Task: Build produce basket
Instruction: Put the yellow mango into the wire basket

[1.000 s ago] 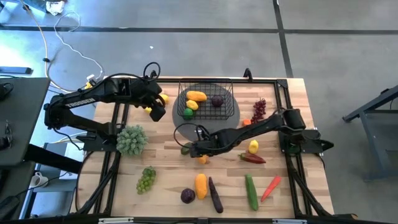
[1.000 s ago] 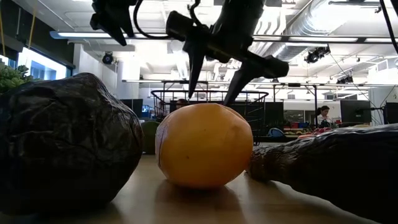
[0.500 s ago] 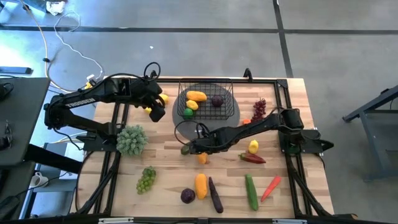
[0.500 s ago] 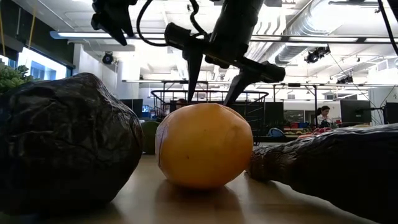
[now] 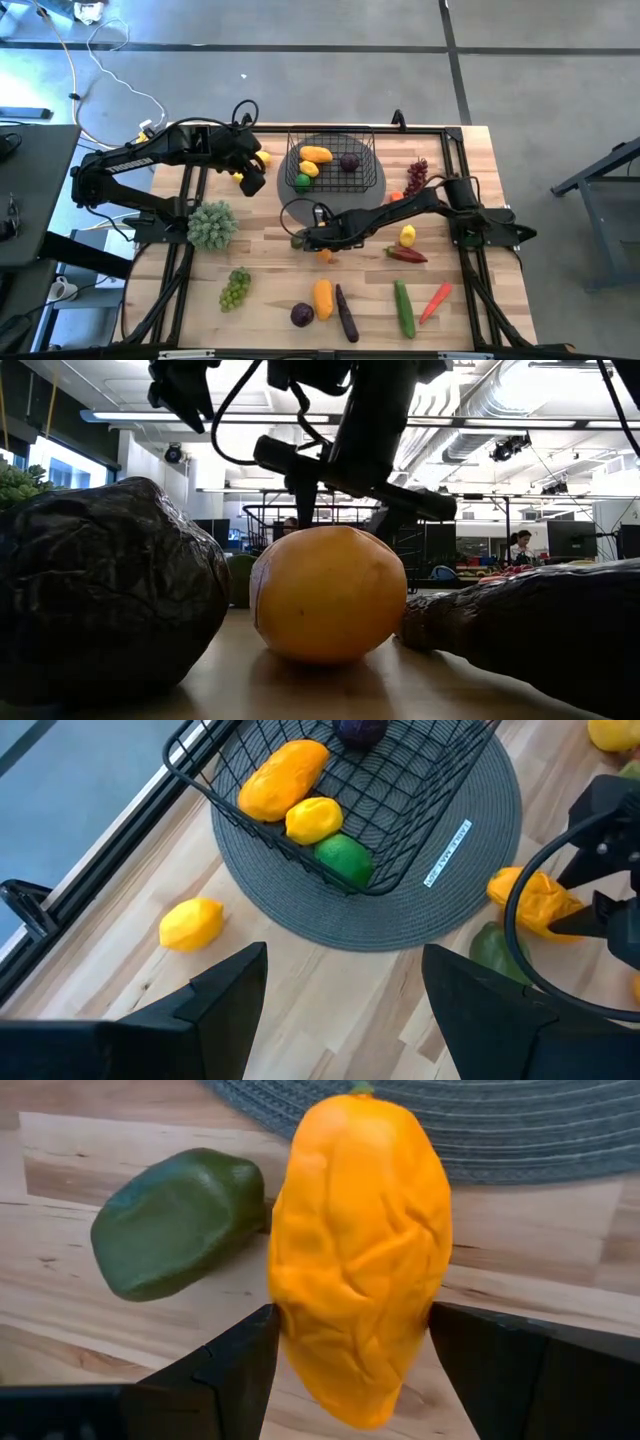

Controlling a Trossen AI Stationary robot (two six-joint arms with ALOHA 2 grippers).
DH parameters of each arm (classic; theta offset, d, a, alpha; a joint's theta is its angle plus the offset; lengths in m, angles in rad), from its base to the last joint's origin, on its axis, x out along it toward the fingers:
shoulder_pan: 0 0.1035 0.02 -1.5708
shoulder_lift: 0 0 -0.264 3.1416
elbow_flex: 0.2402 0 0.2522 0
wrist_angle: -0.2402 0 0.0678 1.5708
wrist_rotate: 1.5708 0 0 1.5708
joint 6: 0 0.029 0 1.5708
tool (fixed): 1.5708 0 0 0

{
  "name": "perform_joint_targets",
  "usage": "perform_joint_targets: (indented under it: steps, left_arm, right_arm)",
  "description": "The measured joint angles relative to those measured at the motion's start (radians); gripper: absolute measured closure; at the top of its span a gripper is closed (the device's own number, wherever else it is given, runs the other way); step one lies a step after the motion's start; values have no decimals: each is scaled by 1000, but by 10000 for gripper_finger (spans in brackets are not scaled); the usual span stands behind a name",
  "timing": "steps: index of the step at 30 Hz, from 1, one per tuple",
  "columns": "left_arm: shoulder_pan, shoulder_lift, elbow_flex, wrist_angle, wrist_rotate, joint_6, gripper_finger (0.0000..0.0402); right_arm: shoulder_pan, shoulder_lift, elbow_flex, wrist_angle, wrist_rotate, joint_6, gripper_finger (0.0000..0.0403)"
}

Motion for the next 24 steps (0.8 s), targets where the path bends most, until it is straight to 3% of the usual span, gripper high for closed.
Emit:
perform_joint_targets:
  steps: [6, 15, 24]
  left_arm:
    - [0, 0, 0, 0, 15, 9, 145]
    - [0, 0, 0, 0, 16, 34, 145]
    - [0, 0, 0, 0, 17, 37, 145]
  right_arm:
    - [-2, 8, 1, 7, -9, 0, 168]
    - [-13, 27, 4, 8, -52, 6, 250]
    - [-14, 21, 2, 18, -68, 7, 275]
